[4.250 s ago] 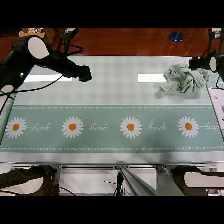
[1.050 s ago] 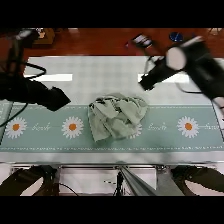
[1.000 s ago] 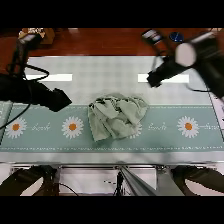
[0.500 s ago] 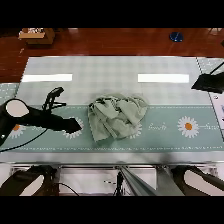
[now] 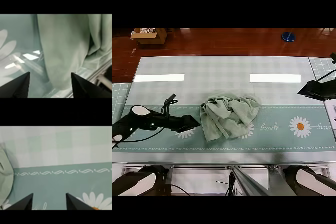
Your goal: Fold the shirts.
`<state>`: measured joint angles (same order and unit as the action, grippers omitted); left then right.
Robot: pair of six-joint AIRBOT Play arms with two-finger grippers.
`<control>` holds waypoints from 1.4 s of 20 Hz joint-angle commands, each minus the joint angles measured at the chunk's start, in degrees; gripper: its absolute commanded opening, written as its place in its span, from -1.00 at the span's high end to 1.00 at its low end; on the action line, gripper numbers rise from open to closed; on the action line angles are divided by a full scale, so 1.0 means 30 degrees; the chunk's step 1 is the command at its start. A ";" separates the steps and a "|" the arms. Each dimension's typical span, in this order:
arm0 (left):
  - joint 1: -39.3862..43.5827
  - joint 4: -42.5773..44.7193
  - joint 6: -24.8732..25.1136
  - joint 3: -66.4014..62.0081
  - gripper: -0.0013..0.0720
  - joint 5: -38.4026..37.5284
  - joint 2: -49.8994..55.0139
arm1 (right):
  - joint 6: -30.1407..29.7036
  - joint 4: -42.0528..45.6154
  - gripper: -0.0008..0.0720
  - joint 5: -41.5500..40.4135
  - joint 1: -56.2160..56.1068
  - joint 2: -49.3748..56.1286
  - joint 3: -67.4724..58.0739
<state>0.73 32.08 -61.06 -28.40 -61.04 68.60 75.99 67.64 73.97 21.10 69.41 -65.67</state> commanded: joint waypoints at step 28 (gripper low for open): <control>0.2936 -0.4852 0.3002 -0.3461 0.91 -0.1880 0.6448 | -0.1158 -0.8269 -0.40 -0.3206 -0.2769 0.2987 0.6244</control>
<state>9.52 17.98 -52.66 -38.70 -65.73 88.66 73.45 46.39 69.06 17.19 76.38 -50.61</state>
